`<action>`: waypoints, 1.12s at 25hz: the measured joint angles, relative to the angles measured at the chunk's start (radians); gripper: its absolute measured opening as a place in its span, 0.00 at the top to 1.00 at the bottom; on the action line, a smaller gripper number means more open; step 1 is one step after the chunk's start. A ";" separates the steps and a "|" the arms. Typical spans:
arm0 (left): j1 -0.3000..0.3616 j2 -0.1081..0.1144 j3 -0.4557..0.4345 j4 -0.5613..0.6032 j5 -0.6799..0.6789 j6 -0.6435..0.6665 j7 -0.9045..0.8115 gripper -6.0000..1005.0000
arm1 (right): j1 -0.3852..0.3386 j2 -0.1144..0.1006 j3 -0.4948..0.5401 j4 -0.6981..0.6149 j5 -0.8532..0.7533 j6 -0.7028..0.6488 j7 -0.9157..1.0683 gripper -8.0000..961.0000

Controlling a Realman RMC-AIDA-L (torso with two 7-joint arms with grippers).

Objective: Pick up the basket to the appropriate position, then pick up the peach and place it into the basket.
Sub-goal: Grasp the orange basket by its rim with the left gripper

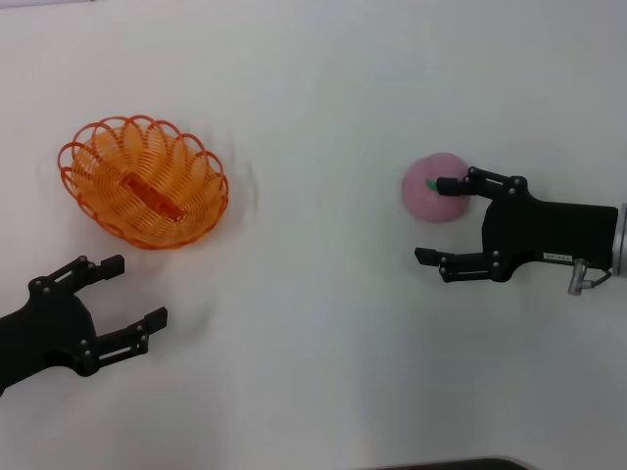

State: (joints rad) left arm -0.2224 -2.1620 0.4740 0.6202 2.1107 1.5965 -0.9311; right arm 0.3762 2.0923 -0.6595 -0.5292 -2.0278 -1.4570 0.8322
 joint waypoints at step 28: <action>-0.029 0.017 -0.010 0.163 0.010 0.017 -0.606 0.15 | 0.005 -0.002 0.000 0.000 0.000 -0.001 0.008 0.01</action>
State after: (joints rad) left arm -0.2513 -2.1450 0.4641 0.7831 2.1208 1.6138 -1.5370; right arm 0.3808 2.0902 -0.6595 -0.5291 -2.0278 -1.4584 0.8407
